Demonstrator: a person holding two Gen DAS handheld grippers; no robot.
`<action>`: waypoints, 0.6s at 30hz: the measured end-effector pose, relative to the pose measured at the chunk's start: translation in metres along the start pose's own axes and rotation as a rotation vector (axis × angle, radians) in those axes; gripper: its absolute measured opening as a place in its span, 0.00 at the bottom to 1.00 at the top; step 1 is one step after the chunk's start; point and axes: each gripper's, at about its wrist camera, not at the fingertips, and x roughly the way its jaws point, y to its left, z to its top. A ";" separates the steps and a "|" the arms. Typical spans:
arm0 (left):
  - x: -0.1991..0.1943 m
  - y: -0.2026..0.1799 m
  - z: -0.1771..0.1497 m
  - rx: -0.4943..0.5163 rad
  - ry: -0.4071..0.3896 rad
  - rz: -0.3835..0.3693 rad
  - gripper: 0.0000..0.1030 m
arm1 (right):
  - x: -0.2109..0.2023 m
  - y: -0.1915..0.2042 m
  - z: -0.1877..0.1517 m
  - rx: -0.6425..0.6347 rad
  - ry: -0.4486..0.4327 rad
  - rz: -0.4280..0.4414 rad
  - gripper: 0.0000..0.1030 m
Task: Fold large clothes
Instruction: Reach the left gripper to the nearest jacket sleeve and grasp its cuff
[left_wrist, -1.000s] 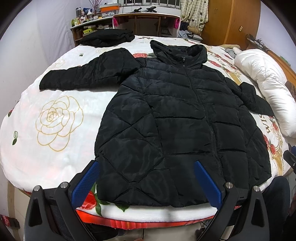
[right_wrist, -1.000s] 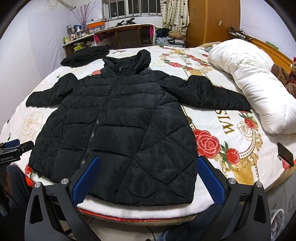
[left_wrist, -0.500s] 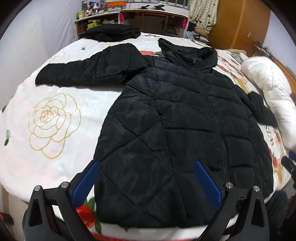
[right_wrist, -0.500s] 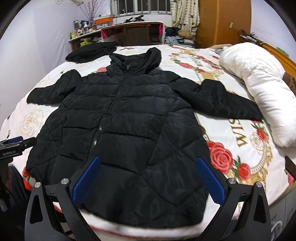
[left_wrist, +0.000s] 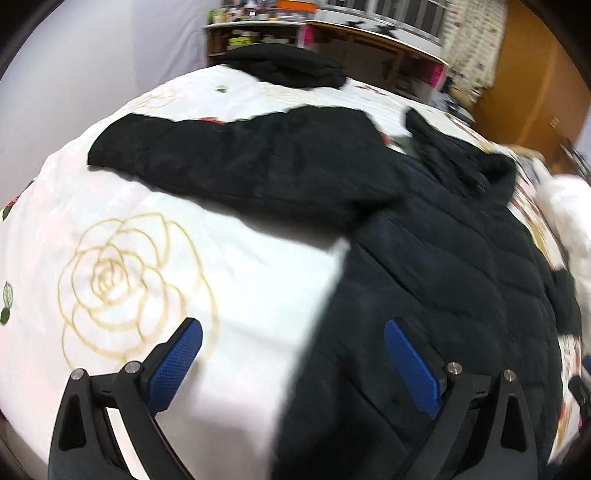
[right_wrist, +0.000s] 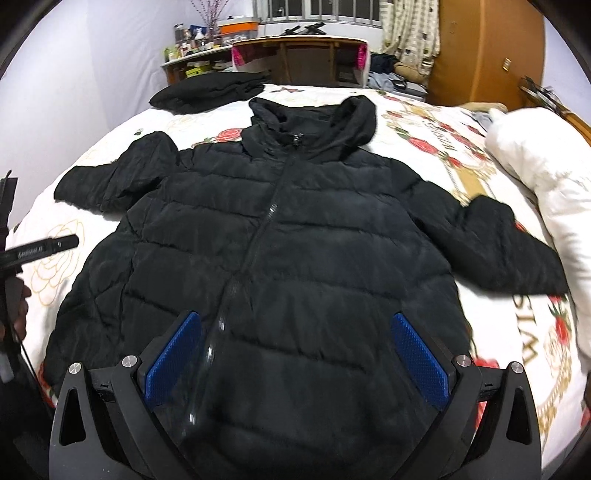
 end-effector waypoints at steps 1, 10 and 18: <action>0.006 0.008 0.008 -0.014 -0.004 0.011 0.92 | 0.006 0.002 0.004 -0.007 0.002 0.001 1.00; 0.055 0.100 0.070 -0.231 -0.056 0.117 0.89 | 0.055 0.019 0.029 -0.069 0.039 0.001 1.00; 0.095 0.161 0.102 -0.378 -0.085 0.196 0.88 | 0.085 0.025 0.037 -0.079 0.068 -0.003 1.00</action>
